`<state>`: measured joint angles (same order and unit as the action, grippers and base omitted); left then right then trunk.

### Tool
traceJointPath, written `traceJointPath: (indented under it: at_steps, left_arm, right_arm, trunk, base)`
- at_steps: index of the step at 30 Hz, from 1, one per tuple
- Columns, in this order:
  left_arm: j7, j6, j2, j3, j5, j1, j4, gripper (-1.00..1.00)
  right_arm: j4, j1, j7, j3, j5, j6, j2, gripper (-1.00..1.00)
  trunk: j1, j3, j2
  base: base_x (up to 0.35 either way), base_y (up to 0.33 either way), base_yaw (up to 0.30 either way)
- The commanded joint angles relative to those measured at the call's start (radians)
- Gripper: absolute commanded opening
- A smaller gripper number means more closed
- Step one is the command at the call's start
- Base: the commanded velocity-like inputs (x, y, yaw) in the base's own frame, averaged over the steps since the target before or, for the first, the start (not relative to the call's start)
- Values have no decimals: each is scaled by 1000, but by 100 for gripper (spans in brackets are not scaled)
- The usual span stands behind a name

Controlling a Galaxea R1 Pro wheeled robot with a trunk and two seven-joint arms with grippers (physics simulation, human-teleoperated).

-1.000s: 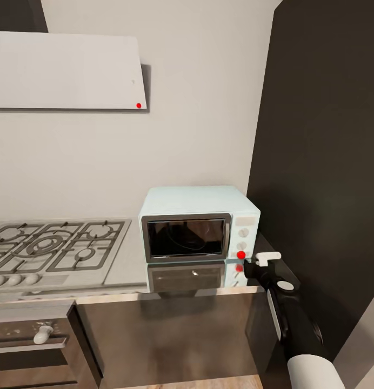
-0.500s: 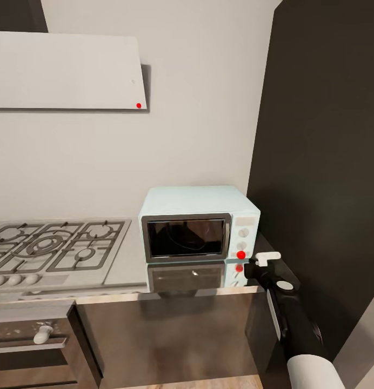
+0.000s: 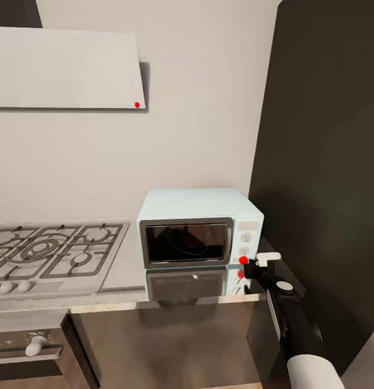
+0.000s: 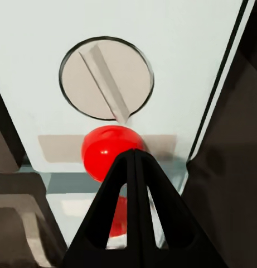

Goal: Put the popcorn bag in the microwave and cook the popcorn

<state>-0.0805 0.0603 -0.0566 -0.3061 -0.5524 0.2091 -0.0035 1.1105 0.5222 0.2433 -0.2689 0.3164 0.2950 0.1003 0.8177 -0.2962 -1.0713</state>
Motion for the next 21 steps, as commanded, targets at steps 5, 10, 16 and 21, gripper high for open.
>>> traceJointPath:
  at_steps: [5, 10, 16, 21]
  left_arm:
    - [-4, 4, 0, -8, -11, 1, 2, 100]
    - [-4, 4, 0, -8, -11, 1, 2, 100]
    - [-4, 4, 0, -8, -11, 1, 2, 100]
    - [-4, 4, 0, -8, -11, 1, 2, 100]
  right_arm:
    - [-22, 1, 9, -4, 10, 3, 1, -100]
    - [-30, 1, 8, -4, 9, 3, 1, -100]
    - [-31, 1, 8, -5, 9, 3, 1, -100]
    - [-31, 1, 9, -5, 9, 3, 1, -100]
  trunk:
    - [0, -1, -1]
    - [0, -1, -1]
    - [0, -1, -1]
    - [0, -1, -1]
  base:
    - [124, 0, 0]
    - [31, 0, 0]
    - [5, 0, 0]
    - [142, 0, 0]
